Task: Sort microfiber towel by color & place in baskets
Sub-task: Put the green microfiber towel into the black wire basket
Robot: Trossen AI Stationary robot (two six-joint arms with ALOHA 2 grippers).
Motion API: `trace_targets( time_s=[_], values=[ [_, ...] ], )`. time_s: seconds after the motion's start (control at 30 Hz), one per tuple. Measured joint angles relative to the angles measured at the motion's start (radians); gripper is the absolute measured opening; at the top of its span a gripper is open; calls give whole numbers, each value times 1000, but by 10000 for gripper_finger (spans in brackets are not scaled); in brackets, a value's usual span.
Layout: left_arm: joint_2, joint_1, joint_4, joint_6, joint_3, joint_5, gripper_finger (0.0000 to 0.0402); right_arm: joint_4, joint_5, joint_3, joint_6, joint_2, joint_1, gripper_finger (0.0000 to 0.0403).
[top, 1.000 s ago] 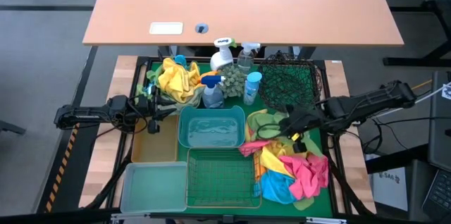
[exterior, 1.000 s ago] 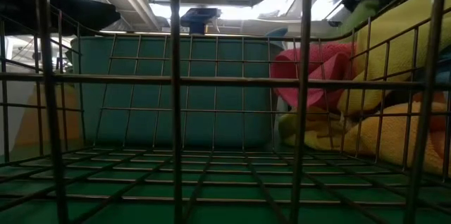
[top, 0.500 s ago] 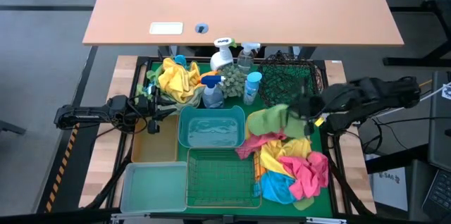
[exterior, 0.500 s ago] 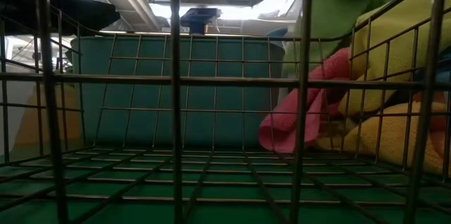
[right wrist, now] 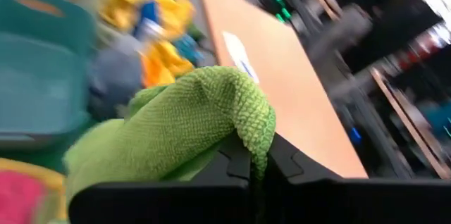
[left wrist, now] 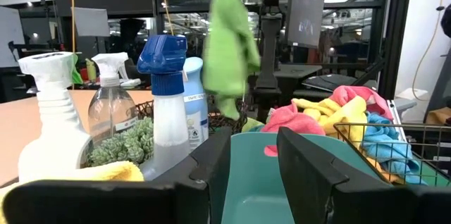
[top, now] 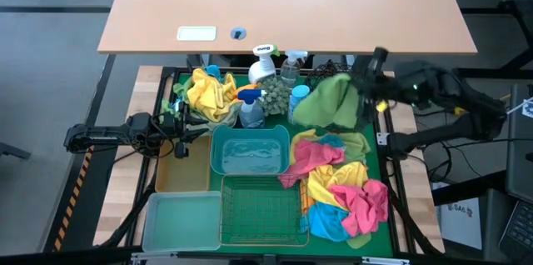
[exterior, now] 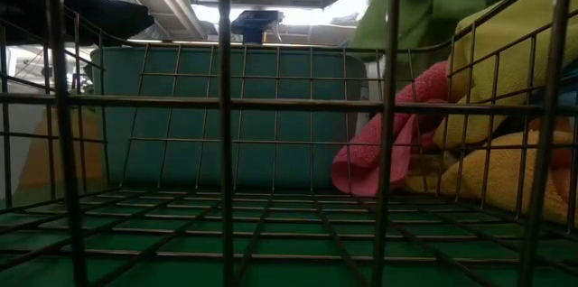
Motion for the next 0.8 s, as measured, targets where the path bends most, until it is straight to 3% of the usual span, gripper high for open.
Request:
trace_targets(
  time_s=[0.33, 0.47, 0.7, 0.8],
  values=[
    [0, 0, 0, 7, 0, 0, 112, -52, -93, -4, 2, 0, -368, 4],
    [0, 0, 25, 8, 0, -1, 112, -49, -187, -37, 52, 0, -476, 8],
    [0, 0, 192, 1, 0, -7, 112, -42, -237, -108, 82, 1, -549, 9],
    [0, 0, 205, 8, 12, -68, 112, -42, -237, -132, 82, 3, -550, 9]
  ],
)
